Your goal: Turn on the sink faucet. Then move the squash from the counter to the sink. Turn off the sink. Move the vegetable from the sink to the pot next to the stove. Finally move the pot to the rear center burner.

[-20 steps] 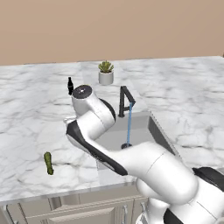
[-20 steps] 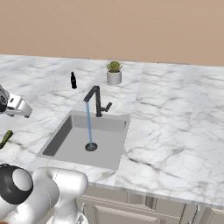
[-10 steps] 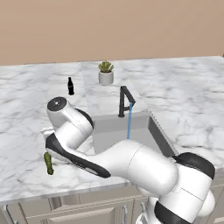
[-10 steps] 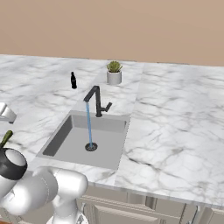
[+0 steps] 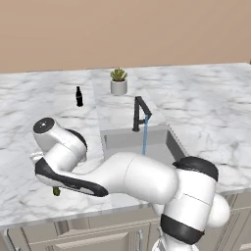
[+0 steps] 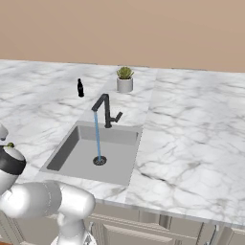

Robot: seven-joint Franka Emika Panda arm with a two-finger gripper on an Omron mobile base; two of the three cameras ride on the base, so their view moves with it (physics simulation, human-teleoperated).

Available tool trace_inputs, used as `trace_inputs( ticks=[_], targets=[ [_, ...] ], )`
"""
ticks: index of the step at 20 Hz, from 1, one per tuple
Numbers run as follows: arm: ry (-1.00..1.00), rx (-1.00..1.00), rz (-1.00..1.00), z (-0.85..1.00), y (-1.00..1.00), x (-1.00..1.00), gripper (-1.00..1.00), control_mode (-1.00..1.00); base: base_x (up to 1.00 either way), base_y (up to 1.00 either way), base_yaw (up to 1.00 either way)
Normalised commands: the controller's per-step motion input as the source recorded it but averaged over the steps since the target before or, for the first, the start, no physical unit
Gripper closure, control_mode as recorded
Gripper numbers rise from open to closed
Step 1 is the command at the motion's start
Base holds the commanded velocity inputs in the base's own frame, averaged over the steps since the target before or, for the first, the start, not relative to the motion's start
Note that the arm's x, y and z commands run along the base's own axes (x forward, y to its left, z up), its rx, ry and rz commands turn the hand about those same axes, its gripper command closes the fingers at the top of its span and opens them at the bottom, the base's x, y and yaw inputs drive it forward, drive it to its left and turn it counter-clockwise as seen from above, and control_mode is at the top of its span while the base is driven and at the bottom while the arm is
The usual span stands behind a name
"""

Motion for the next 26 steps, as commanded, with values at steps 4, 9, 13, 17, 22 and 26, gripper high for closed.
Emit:
trace_inputs(
  ticks=[4,9,13,17,22,26],
  targets=[
    [0.04,0.00,0.00,-0.36,0.27,0.00,-1.00,-1.00,0.00,0.00,0.00],
    [0.05,0.00,0.00,-0.34,0.29,0.00,-1.00,-1.00,0.00,0.00,0.00],
    [0.06,-0.01,0.00,-0.33,0.19,0.00,-1.00,-1.00,0.00,0.00,0.00],
    [0.03,-0.01,0.00,-0.36,0.00,0.00,-1.00,-1.00,0.00,0.00,0.00],
    [0.00,-0.01,0.00,-0.33,0.00,0.07,-1.00,-1.00,0.00,0.00,0.00],
    [0.00,0.00,0.00,-0.22,-0.03,0.21,-1.00,-1.00,0.00,0.00,0.00]
  ],
)
